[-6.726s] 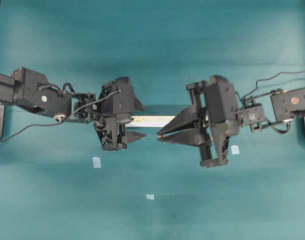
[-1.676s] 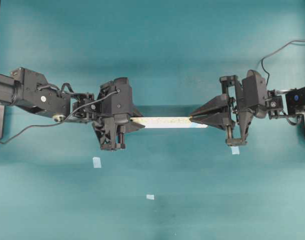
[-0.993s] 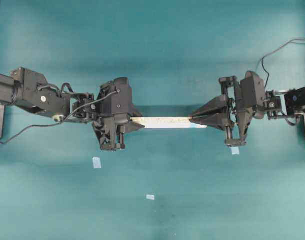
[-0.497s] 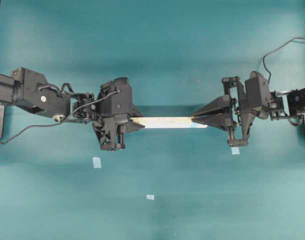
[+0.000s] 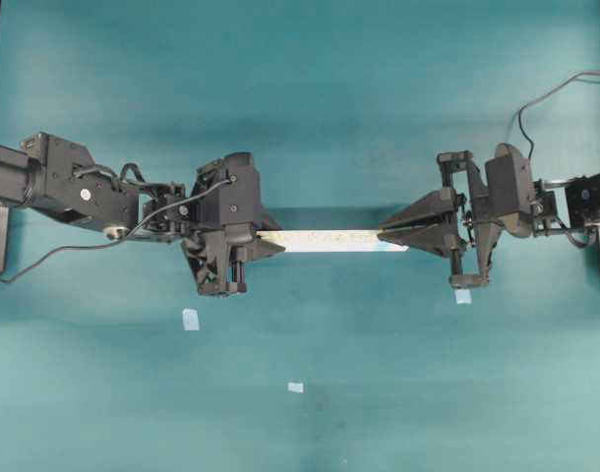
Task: Insert the rod into the hole on the wooden board.
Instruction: 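Press the peg down into the hole with the right gripper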
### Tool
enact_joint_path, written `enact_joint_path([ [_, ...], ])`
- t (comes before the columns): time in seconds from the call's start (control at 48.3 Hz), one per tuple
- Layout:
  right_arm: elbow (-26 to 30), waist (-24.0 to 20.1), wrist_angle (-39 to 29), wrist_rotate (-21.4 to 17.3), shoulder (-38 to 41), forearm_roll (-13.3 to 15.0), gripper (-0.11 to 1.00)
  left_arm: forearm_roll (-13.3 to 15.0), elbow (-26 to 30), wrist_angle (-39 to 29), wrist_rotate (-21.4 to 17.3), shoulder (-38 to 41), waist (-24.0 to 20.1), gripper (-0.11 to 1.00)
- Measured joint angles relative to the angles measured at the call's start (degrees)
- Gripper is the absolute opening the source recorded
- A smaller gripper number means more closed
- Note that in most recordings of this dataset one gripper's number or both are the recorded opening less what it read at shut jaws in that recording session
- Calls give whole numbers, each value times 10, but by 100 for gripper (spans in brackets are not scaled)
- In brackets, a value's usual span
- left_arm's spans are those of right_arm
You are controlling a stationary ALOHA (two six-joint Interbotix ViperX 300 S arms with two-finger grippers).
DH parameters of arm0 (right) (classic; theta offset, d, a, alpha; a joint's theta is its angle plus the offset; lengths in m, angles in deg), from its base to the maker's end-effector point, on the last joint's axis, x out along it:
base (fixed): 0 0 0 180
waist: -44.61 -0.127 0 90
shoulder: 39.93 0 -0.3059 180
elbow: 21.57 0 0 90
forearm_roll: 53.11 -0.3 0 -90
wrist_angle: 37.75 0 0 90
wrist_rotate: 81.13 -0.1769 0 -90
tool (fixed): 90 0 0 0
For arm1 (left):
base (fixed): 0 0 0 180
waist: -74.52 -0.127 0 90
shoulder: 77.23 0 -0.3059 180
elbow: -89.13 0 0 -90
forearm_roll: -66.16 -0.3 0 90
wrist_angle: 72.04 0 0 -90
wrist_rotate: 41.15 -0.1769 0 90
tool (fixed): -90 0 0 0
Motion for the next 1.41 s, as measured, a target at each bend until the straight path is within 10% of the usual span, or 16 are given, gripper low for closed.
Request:
enact_joint_path([
  [1.407,6,-6,-104,-1,-13,4,11,0,-1,0,1,0,-1,32],
])
